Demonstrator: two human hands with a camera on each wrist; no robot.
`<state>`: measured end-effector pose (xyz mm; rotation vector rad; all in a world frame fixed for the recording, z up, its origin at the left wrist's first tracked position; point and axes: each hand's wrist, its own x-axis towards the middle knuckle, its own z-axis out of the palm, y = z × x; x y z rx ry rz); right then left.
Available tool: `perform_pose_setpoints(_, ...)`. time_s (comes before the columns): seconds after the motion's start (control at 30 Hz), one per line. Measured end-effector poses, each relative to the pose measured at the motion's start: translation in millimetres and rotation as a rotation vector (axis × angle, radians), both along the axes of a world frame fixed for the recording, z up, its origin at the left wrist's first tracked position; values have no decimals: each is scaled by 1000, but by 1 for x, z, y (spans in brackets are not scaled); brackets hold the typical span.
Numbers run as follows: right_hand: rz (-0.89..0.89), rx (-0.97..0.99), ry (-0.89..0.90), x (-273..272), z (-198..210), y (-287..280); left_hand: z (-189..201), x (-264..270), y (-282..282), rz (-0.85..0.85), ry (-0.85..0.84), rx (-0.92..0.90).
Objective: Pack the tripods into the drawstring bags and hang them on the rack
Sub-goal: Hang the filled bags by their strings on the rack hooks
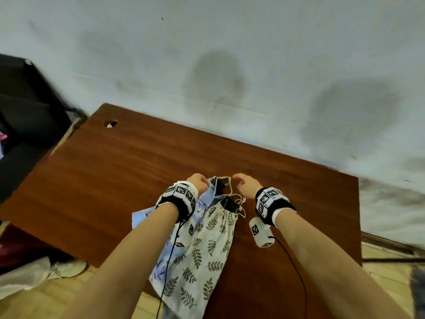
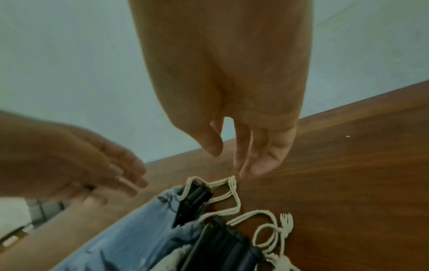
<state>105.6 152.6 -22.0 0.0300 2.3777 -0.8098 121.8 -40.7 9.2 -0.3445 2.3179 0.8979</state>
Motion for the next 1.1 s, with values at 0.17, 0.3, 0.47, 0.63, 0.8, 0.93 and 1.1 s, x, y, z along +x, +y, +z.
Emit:
perform_pose_setpoints(0.17,37,160,33,-25,-24,-25,-12,-48,-3,-193,-20,-3)
perform_pose_setpoints(0.3,41,269,6,-46,-45,-49,-30,-79,-16,-323,-54,11)
perform_pose_setpoints(0.47,58,368,49,-47,-61,-59,-54,-100,-27,-393,-76,4)
perform_pose_setpoints(0.63,52,399,56,-50,-70,-53,-65,-116,-22,-439,-94,34)
perform_pose_setpoints(0.8,-222,99,93,-48,-47,-51,-65,-122,-9,-512,-140,118)
perform_pose_setpoints(0.93,-329,-59,118,-30,-14,-43,-55,-117,4,-597,-147,268)
perform_pose_setpoints(1.1,-471,-218,137,-7,20,-28,-28,-102,17,-771,-164,350)
